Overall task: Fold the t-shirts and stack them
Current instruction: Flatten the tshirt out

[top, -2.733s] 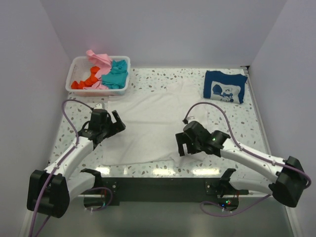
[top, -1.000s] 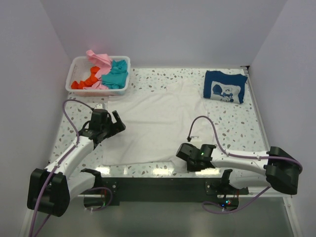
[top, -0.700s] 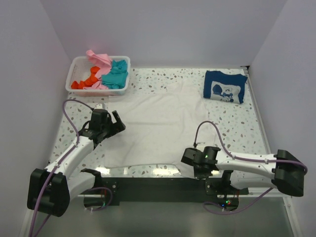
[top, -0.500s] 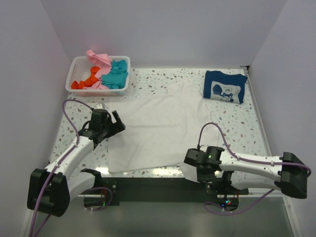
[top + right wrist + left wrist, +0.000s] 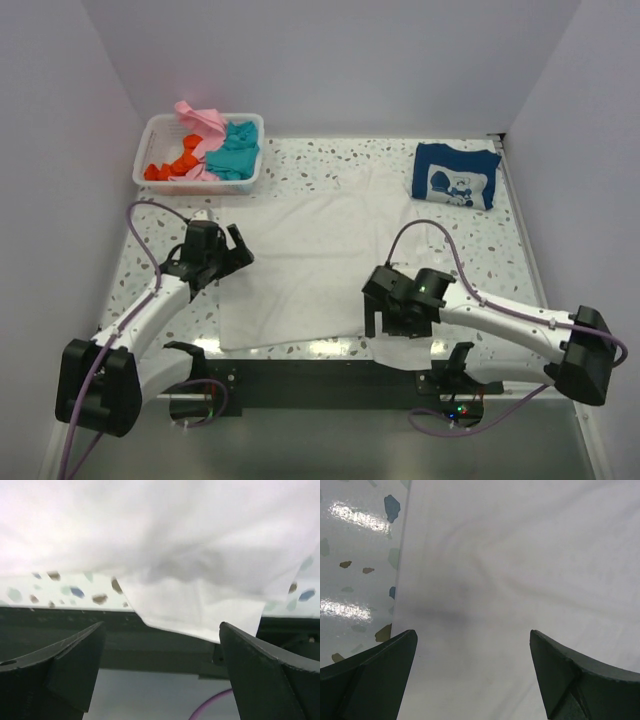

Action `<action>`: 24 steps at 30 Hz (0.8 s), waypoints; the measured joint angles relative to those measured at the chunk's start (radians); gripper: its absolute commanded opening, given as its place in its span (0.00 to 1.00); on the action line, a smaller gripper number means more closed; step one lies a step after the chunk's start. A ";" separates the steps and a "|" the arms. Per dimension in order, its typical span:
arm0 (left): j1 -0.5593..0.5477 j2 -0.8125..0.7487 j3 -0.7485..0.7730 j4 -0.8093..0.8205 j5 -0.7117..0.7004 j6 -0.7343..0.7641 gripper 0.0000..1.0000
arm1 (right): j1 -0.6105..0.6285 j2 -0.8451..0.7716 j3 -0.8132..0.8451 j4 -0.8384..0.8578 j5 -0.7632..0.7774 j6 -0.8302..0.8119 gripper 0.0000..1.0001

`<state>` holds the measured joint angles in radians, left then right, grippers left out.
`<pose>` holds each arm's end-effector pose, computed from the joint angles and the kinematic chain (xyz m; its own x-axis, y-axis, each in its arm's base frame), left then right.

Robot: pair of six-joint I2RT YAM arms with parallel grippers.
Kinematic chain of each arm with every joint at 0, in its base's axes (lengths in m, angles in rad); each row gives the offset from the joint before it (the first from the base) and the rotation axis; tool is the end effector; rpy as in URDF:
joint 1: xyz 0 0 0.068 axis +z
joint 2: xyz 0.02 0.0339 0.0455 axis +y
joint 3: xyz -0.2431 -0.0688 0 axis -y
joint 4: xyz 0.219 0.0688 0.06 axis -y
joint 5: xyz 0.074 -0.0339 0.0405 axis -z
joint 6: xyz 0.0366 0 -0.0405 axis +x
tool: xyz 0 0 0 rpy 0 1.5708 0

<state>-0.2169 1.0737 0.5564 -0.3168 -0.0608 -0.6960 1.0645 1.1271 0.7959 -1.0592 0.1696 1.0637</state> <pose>0.1942 -0.0405 0.1892 -0.6673 -0.5083 -0.5444 -0.3295 0.8570 -0.3962 0.0840 0.1387 0.2103 -0.9724 0.0232 -0.2323 0.0055 0.9971 0.0762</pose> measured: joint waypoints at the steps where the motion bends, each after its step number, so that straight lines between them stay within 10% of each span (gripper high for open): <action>1: 0.000 0.006 0.003 -0.003 -0.001 0.000 1.00 | -0.049 0.014 0.014 0.027 -0.003 -0.038 0.99; 13: 0.000 0.174 0.119 0.014 -0.030 0.000 1.00 | -0.458 0.359 0.340 0.299 0.041 -0.416 0.99; 24: 0.001 0.425 0.204 0.050 -0.032 0.009 1.00 | -0.563 0.629 0.435 0.411 0.009 -0.535 0.99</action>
<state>-0.2161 1.4982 0.7609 -0.2668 -0.0933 -0.6868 0.5014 1.7557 1.2304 -0.6479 0.1787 0.5289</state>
